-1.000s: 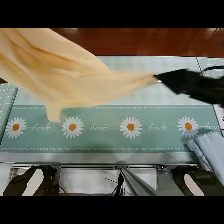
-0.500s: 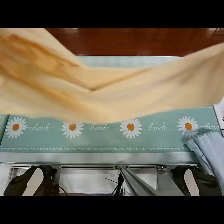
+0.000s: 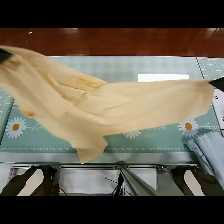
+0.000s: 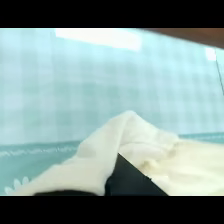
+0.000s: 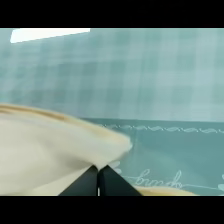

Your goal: Fold the shirts.

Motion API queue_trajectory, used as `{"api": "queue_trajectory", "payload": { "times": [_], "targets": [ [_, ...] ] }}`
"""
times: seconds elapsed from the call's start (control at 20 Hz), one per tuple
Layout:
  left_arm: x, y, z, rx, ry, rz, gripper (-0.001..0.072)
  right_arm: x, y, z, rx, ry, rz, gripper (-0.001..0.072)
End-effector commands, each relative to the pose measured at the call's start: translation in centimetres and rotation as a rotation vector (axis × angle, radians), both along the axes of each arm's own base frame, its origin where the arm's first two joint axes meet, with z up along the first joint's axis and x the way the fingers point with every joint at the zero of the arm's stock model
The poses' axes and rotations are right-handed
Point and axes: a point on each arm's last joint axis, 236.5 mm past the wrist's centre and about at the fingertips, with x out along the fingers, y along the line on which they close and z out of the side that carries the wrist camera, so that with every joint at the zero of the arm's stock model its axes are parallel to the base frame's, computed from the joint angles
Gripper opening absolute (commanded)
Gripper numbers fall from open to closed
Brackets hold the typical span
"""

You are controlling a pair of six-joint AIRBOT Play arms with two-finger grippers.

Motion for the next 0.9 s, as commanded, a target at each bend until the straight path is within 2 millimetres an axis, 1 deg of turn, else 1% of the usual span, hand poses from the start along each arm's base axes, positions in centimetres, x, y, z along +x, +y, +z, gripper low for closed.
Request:
{"api": "queue_trajectory", "payload": {
  "times": [0.0,0.1,0.15,0.3,0.45,0.55,0.6,0.65,0.7,0.75,0.8,0.85],
  "targets": [
    [2.7,-1.8,-10.9,-0.074,0.172,0.005,0.0027,3.3,-0.6,-5.6,-0.041,0.182,0.055,0.0018],
    [4.7,-2.9,-15.7,-0.089,0.229,0.026,0.0027,6.5,-0.4,-9.0,-0.047,0.235,0.091,0.0018],
    [5.8,-3.2,-17.5,-0.091,0.251,0.038,0.0027,8.1,-0.5,-11.0,-0.053,0.264,0.101,0.0018],
    [8.5,-3.4,-22.3,-0.086,0.299,0.067,0.0028,12.0,-2.0,-17.1,-0.055,0.343,0.076,0.0018],
    [9.4,-2.9,-25.7,-0.090,0.357,0.096,0.0028,15.3,-3.1,-22.2,-0.043,0.372,0.028,0.0018],
    [9.3,-3.0,-27.3,-0.093,0.396,0.096,0.0030,16.9,-3.7,-25.2,-0.032,0.390,-0.017,0.0019],
    [9.3,-3.0,-27.8,-0.094,0.408,0.096,0.0056,17.4,-3.9,-26.4,-0.025,0.403,-0.040,0.0019],
    [9.3,-3.0,-28.0,-0.094,0.413,0.096,0.0134,17.8,-4.1,-27.3,-0.020,0.413,-0.059,0.0019],
    [9.2,-3.0,-28.1,-0.095,0.415,0.096,0.0258,18.0,-4.2,-28.1,-0.013,0.423,-0.073,0.0019],
    [9.0,-3.1,-27.8,-0.098,0.422,0.084,0.0411,18.1,-4.2,-28.6,-0.009,0.429,-0.080,0.0020],
    [8.4,-3.1,-27.2,-0.110,0.450,0.051,0.0526,18.0,-4.2,-28.5,-0.016,0.430,-0.070,0.0084],
    [7.5,-2.7,-26.2,-0.115,0.479,0.005,0.0552,17.5,-4.5,-27.8,-0.037,0.426,-0.015,0.0314]
  ]
}}
